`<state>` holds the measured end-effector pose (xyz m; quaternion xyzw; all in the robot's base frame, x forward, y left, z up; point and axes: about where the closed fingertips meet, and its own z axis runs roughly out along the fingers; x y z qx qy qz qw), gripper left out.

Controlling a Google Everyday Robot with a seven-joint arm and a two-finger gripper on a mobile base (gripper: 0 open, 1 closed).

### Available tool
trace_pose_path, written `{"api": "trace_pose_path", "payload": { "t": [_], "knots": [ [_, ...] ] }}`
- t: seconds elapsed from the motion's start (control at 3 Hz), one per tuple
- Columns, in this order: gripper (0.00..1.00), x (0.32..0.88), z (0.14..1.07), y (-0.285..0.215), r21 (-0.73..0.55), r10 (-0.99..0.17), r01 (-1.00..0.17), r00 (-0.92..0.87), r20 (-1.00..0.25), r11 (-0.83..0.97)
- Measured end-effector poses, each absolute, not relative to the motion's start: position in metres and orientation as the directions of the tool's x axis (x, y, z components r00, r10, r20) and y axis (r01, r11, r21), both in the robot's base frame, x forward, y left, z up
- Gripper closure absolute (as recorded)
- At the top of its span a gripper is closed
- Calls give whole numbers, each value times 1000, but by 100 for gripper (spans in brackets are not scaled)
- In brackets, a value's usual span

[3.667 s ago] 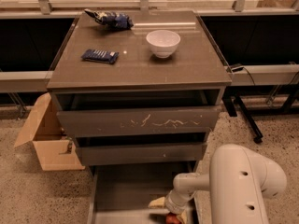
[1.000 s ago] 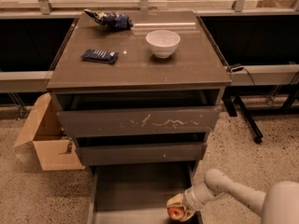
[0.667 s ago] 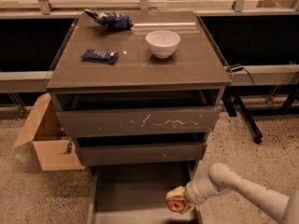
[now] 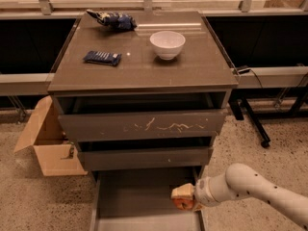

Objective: Pick apple from bottom drawer and place on counter

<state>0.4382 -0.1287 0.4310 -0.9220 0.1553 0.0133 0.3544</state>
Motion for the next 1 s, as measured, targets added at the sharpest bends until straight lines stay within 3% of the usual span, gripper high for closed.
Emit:
{"api": "trace_pose_path", "payload": {
  "t": [0.67, 1.0],
  "knots": [
    [100, 449, 474, -130, -712, -243, -230, 966, -85, -664],
    [100, 466, 553, -125, -782, -147, -75, 989, 21, -619]
  ]
}}
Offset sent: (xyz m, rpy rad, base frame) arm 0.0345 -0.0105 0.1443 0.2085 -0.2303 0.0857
